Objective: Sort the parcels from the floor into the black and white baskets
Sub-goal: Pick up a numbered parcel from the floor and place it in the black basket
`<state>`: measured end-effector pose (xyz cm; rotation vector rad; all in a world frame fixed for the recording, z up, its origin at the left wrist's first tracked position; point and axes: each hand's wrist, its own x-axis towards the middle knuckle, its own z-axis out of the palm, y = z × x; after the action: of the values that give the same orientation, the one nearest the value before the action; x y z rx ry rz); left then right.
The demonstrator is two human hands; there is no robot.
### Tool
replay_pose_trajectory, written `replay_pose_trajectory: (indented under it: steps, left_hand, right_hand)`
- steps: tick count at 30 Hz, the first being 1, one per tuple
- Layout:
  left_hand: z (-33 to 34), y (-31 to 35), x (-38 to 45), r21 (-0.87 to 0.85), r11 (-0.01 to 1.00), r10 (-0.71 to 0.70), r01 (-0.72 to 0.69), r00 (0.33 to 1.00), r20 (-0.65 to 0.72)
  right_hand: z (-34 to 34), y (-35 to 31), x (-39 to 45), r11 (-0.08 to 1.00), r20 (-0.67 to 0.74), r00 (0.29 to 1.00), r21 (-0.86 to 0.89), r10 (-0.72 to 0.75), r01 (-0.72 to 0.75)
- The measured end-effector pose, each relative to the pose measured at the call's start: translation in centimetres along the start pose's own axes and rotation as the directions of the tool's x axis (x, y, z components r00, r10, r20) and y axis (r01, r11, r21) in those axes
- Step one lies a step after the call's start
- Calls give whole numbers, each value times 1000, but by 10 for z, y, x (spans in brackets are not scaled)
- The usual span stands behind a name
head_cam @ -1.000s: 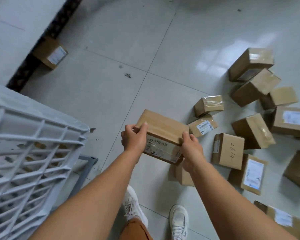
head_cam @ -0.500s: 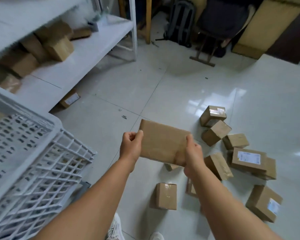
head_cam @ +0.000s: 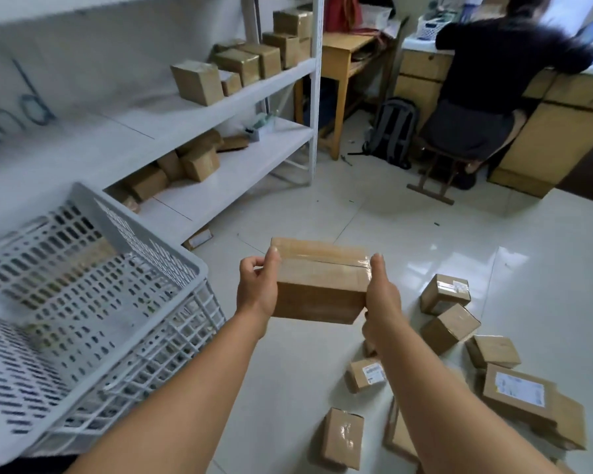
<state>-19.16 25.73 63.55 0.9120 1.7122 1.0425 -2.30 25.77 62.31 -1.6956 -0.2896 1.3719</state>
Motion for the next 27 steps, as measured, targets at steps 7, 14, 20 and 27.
replay_pose_trajectory:
  steps: [7, 14, 20, 27]
  left_hand:
    - [-62, 36, -10, -7, 989, 149, -150, 986, -79]
    - [-156, 43, -26, -171, 970, 134, -174, 966, -222]
    - [-248, 31, -37, -202, 965, 75, -167, 915, -397]
    - [-363, 6, -63, -213, 954, 59, -211, 830, -555]
  right_hand:
    - [52, -19, -40, 992, 113, 986, -18, -122, 125]
    - [122, -15, -101, 987, 218, 963, 6, -157, 159]
    - [189, 17, -165, 973, 331, 926, -78, -180, 217]
    - [262, 67, -251, 952, 423, 893, -179, -154, 249]
